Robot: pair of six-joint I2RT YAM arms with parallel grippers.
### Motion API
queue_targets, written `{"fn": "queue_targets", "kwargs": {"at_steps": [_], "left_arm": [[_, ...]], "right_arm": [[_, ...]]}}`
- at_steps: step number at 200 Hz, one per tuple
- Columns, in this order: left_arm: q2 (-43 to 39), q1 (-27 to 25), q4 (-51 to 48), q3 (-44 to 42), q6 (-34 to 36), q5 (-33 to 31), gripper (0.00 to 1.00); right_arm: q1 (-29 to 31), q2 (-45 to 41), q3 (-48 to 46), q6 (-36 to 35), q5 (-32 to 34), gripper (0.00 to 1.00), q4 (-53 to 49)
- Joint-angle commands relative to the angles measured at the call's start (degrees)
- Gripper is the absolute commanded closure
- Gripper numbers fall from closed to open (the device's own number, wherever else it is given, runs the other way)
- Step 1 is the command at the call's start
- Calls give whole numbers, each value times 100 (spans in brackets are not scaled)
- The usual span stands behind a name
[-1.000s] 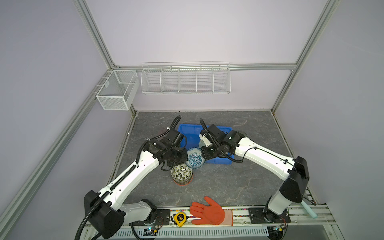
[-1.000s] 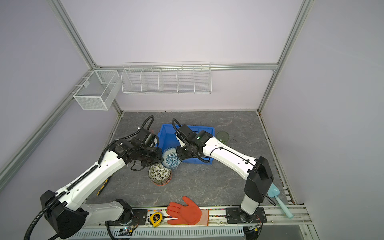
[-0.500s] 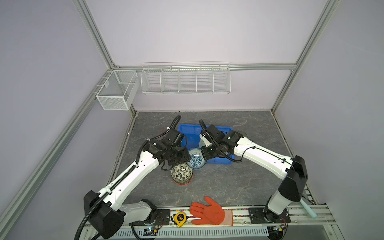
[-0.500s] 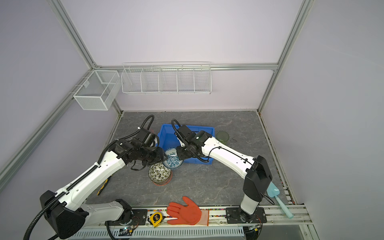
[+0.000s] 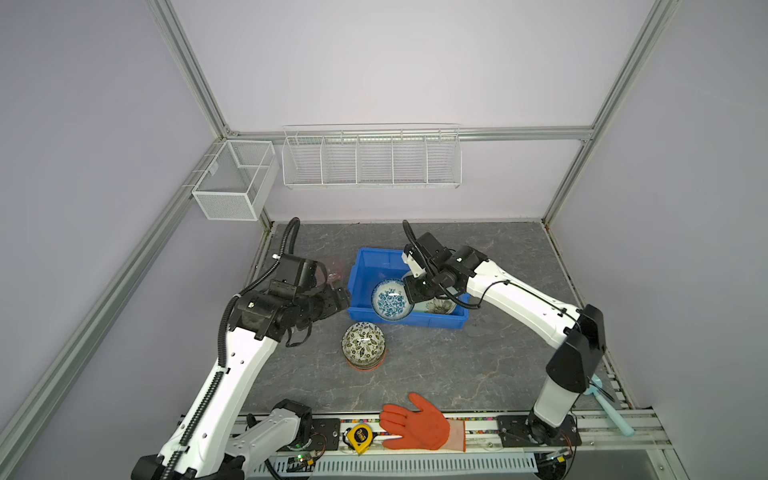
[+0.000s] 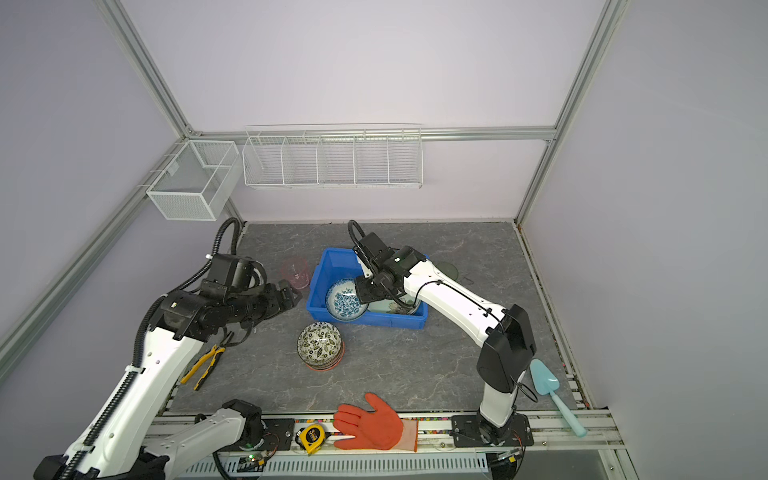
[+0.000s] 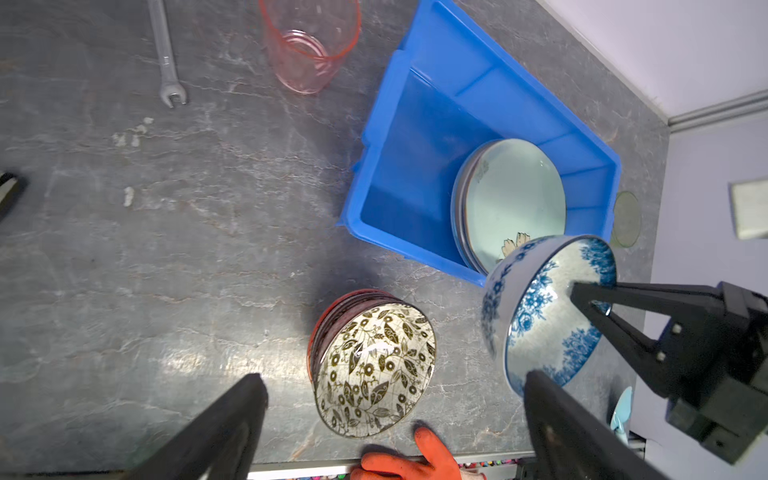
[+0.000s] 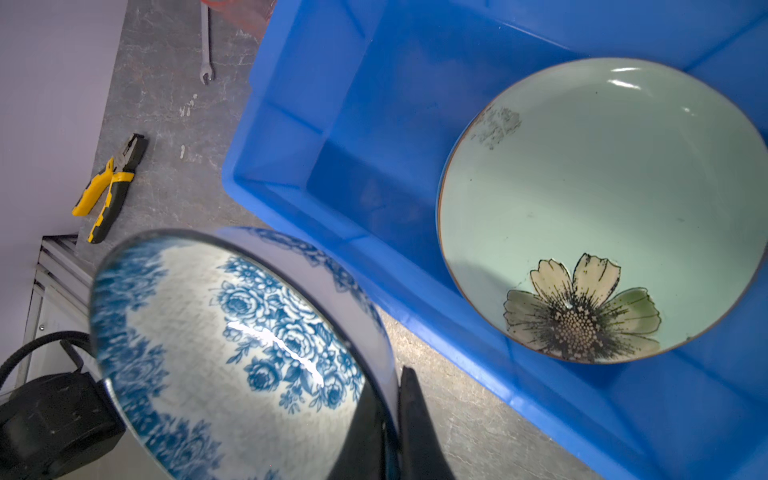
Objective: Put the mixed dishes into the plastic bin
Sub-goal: 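Carry the bowl into the bin with the right gripper while left withdraws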
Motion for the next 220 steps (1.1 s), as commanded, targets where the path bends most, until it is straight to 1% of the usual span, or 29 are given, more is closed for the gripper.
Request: {"fn": "queue_targets", "kwargs": {"at_steps": [1,49,68,96,124,220], "left_arm": [[-18,233,-431,-52,262,186,3],[-77,280,-316,-349,197,382,3],[-69,278,-323,-424,176,412,3],[-102,291,-301,-481,145,409,3],[-114,291,-275,-567,143,461,3],[-120,308,-196,-741,138,506,3]], "right_arm": [[-149,305,423,-117,-173,93,62],[-266,1376,1389,-61,-339,93,88],[-296,1816,1722,10,-513,93,111],[-300,2308,2122,68,-632,93,157],[-309,2763,2568,18,-648,93,-42],[-330,3114,2582,49,-739,93,-46]]}}
